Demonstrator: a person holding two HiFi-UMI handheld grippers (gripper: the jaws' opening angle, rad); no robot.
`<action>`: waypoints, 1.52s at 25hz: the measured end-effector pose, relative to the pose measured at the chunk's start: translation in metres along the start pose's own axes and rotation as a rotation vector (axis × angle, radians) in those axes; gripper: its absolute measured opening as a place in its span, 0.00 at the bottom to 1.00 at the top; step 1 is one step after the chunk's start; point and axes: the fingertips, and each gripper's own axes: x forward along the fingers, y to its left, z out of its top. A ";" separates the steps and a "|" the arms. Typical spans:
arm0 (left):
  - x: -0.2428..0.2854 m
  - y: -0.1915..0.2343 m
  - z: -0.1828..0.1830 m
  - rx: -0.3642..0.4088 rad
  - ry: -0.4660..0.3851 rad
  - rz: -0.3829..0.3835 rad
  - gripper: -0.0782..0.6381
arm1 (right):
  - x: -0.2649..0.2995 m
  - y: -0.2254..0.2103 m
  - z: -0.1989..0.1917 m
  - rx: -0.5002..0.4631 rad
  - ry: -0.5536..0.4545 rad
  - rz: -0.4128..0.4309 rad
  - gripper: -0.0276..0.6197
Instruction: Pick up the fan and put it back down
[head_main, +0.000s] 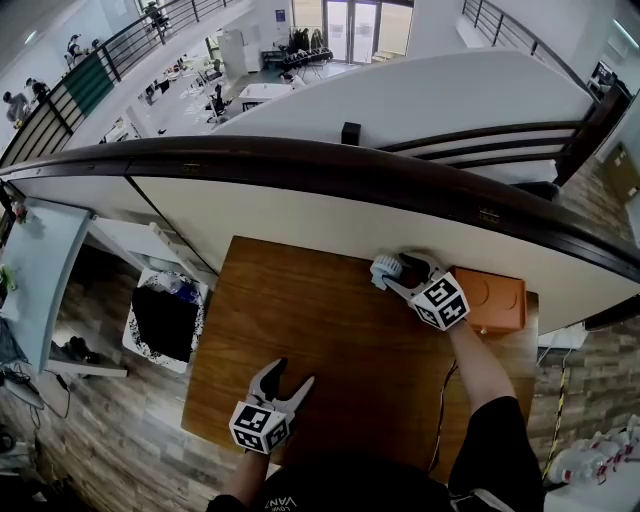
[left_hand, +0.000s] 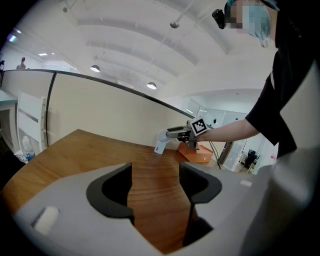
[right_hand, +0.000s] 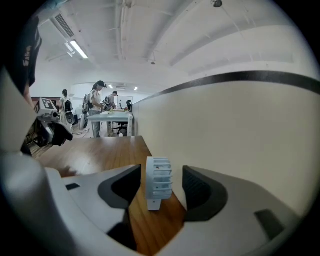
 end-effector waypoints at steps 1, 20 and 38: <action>-0.002 0.000 0.000 0.006 -0.002 -0.003 0.50 | -0.004 0.000 0.002 0.010 -0.010 -0.011 0.40; -0.048 -0.078 0.019 0.077 -0.107 -0.011 0.50 | -0.164 0.086 0.025 0.331 -0.279 -0.309 0.36; -0.105 -0.173 -0.003 0.102 -0.203 0.108 0.21 | -0.296 0.195 -0.002 0.381 -0.320 -0.237 0.08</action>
